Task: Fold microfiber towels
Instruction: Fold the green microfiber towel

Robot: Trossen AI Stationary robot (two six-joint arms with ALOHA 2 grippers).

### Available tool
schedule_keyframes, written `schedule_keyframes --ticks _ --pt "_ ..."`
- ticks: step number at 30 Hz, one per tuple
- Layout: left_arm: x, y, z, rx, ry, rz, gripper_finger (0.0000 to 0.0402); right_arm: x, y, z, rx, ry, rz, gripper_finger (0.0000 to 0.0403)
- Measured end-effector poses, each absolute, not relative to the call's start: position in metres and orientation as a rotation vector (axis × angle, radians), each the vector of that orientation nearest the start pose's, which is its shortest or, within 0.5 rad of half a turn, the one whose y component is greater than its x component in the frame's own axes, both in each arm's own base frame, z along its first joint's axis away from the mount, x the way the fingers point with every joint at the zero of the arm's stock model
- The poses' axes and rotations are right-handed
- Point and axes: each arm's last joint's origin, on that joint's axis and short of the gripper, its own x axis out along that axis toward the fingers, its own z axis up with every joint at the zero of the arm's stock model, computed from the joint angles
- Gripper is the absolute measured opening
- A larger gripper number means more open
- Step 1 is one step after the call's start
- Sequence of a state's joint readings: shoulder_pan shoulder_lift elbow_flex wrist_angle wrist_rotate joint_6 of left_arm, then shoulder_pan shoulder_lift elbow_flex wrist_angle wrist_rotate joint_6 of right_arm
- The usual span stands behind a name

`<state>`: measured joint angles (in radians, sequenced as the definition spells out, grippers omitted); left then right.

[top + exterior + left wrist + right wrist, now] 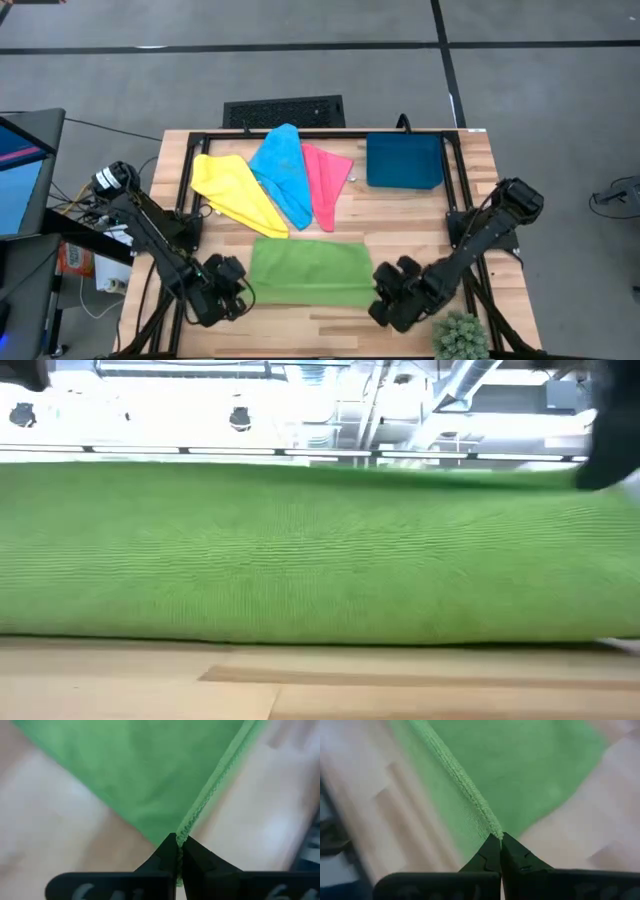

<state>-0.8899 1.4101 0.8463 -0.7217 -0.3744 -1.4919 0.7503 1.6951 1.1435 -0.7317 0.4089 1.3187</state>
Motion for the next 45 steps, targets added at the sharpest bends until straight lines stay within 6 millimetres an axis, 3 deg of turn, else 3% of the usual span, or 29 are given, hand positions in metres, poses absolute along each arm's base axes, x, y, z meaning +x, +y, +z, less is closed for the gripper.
schedule_keyframes --ticks 8,14,23,32,36,45 --pt "0.176 -0.155 0.191 -0.421 1.101 0.454 0.0 0.267 0.168 0.196 0.39 1.099 -0.462 0.0013" --pt "0.186 -0.141 0.191 -0.336 1.098 0.478 0.0 0.271 0.146 0.194 0.346 1.173 -0.516 0.0013" --pt "0.197 -0.123 0.191 -0.281 1.105 0.504 0.0 0.276 0.14 0.191 0.318 1.202 -0.496 0.0013" --pt "0.2 -0.119 0.191 -0.24 1.078 0.517 0.0005 0.278 0.138 0.187 0.307 1.209 -0.509 0.0029" --pt "0.199 -0.12 0.191 -0.242 1.108 0.492 0.0037 0.279 0.137 0.186 0.304 1.21 -0.512 0.0047" --pt "0.2 -0.118 0.191 -0.256 1.102 0.517 0.0155 0.283 0.129 0.186 0.321 1.207 -0.538 0.0103"
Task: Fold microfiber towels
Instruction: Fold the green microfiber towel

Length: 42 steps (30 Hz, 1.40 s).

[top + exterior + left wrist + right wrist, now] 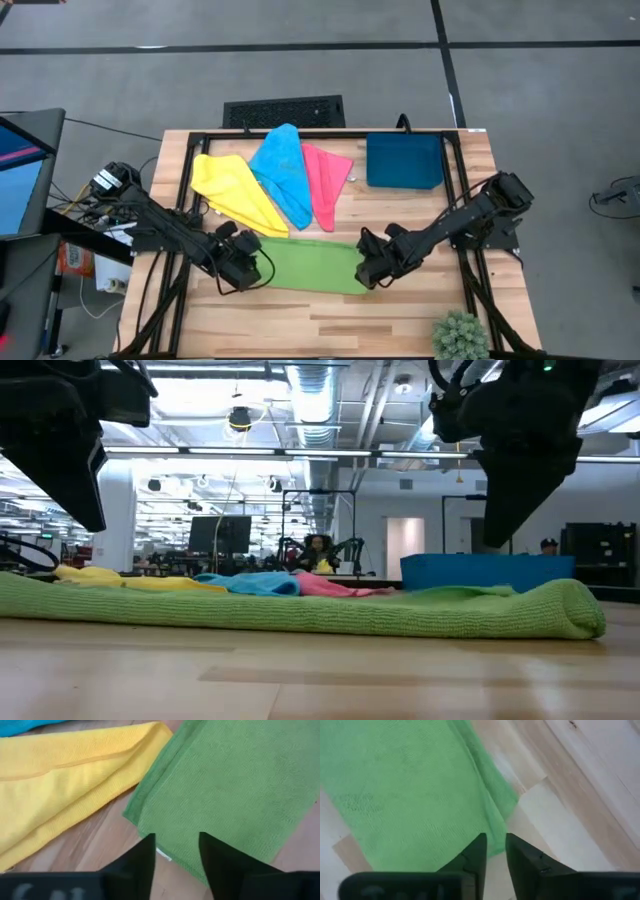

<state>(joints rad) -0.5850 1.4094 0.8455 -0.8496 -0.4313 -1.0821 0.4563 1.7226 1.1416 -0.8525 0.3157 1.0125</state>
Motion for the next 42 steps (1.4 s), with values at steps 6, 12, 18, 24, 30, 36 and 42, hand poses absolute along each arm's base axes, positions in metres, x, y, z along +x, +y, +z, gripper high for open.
schedule_keyframes --ticks 6,12,18,24,30,36,42 --pt "0.198 -0.118 0.194 -0.323 1.064 0.549 0.0194 0.279 0.143 0.196 0.316 1.109 -0.486 0.0145" --pt "0.198 -0.135 0.223 -0.408 0.78 0.386 0.0188 0.257 0.188 0.215 0.258 0.937 -0.329 0.017" --pt "0.2 -0.144 0.214 -0.419 0.7 0.291 0.0171 0.242 0.222 0.187 0.245 0.975 -0.315 0.0165" --pt "0.196 -0.141 0.189 -0.421 0.731 0.322 0.0153 0.241 0.233 0.163 0.332 0.989 -0.412 0.0158" --pt "0.19 -0.137 0.171 -0.428 0.724 0.302 0.0143 0.243 0.237 0.145 0.334 1.023 -0.434 0.0166" --pt "0.184 -0.133 0.158 -0.447 0.717 0.314 0.0139 0.252 0.234 0.133 0.321 1.033 -0.444 0.0175" --pt "0.18 -0.129 0.148 -0.456 0.733 0.323 0.0138 0.263 0.228 0.125 0.346 1.082 -0.428 0.0142"
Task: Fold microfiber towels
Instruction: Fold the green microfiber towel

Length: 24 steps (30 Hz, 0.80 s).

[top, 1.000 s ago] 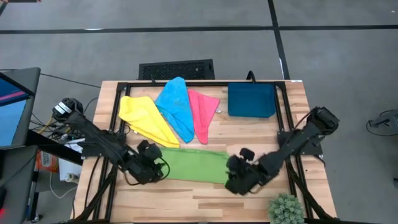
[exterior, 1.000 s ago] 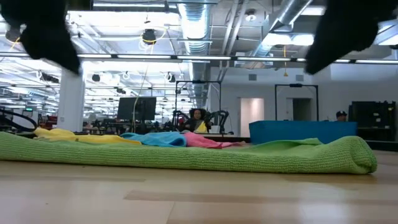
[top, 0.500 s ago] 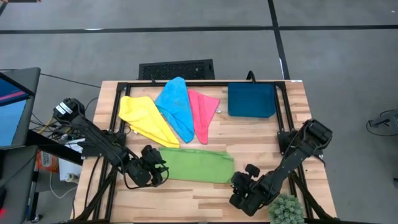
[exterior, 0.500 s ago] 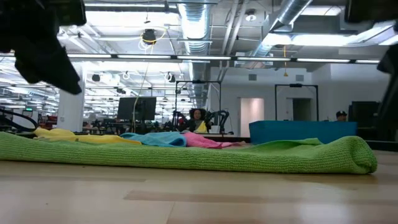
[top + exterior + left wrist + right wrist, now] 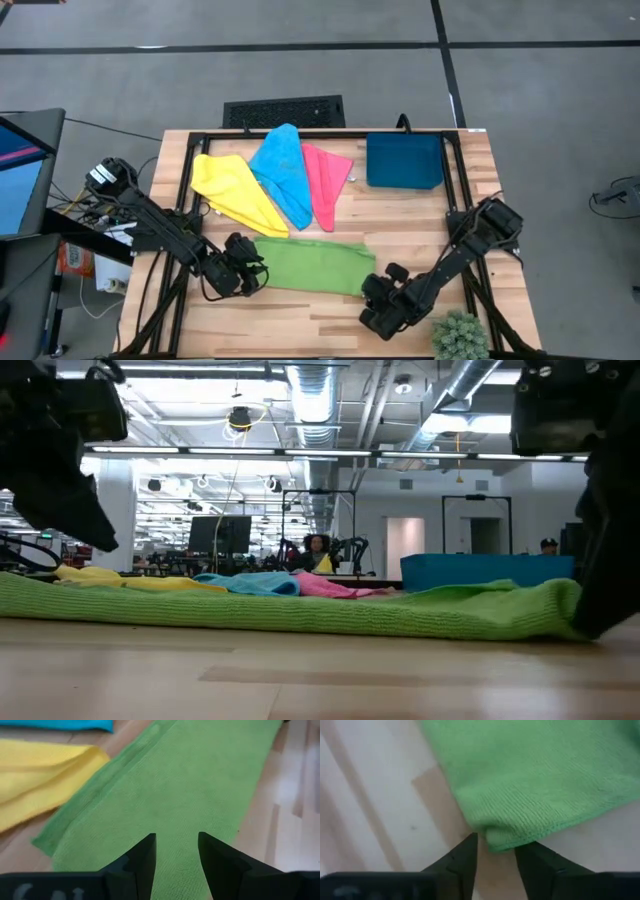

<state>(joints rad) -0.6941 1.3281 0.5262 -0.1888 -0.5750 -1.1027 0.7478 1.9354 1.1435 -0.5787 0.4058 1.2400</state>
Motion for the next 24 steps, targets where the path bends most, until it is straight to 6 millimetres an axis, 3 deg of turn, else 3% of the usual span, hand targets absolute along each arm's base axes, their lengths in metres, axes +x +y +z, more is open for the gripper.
schedule_keyframes --ticks 7,10,19,24 --pt "0.177 -0.128 0.143 -0.464 0.755 0.306 0.0138 0.262 0.227 0.127 0.329 1.104 -0.417 0.0038" --pt "0.177 -0.128 0.141 -0.435 0.772 0.29 0.013 0.262 0.228 0.128 0.335 1.11 -0.41 0.0011" --pt "0.18 -0.134 0.109 -0.438 0.924 0.343 0.0076 0.261 0.229 0.128 0.353 1.145 -0.39 0.0043" --pt "0.18 -0.135 0.103 -0.466 0.93 0.383 0.0054 0.253 0.231 0.134 0.341 1.188 -0.377 0.0047"
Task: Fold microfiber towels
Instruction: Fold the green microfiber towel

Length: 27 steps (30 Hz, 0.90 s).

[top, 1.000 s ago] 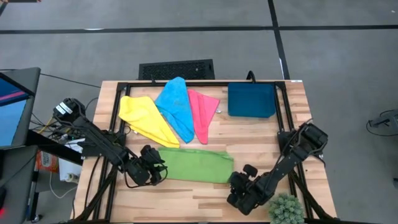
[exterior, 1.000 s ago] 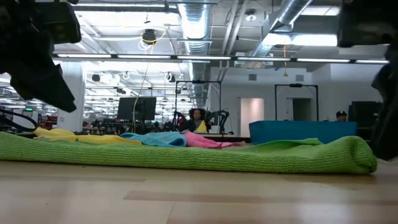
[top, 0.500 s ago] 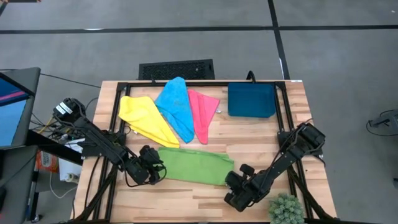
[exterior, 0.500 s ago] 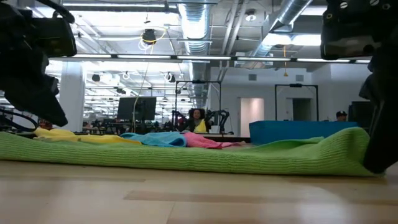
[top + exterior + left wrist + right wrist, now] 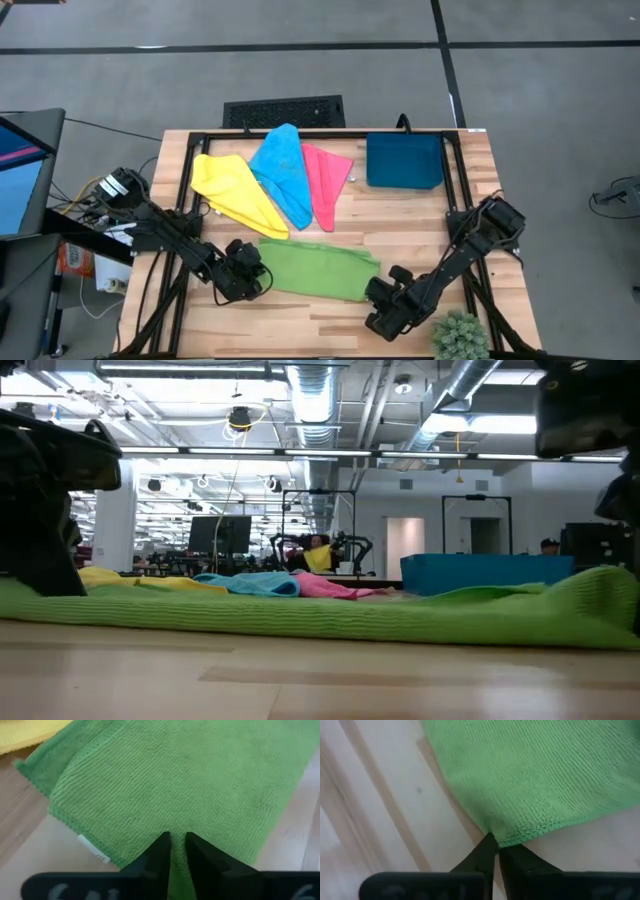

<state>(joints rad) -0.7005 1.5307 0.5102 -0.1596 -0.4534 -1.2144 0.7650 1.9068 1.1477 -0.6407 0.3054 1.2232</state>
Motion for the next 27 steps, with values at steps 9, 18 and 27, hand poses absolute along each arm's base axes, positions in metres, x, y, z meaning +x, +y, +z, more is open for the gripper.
schedule_keyframes --ticks 9,18,27 --pt "0.178 -0.134 0.103 -0.462 0.943 0.392 0.0029 0.231 0.225 0.165 0.279 1.222 -0.376 0.0052" --pt "0.178 -0.133 0.102 -0.501 0.921 0.418 0.0028 0.233 0.242 0.171 0.362 1.053 -0.31 0.0098" --pt "0.178 -0.133 0.102 -0.507 0.92 0.421 0.0034 0.237 0.241 0.138 0.368 1.096 -0.429 0.0205"
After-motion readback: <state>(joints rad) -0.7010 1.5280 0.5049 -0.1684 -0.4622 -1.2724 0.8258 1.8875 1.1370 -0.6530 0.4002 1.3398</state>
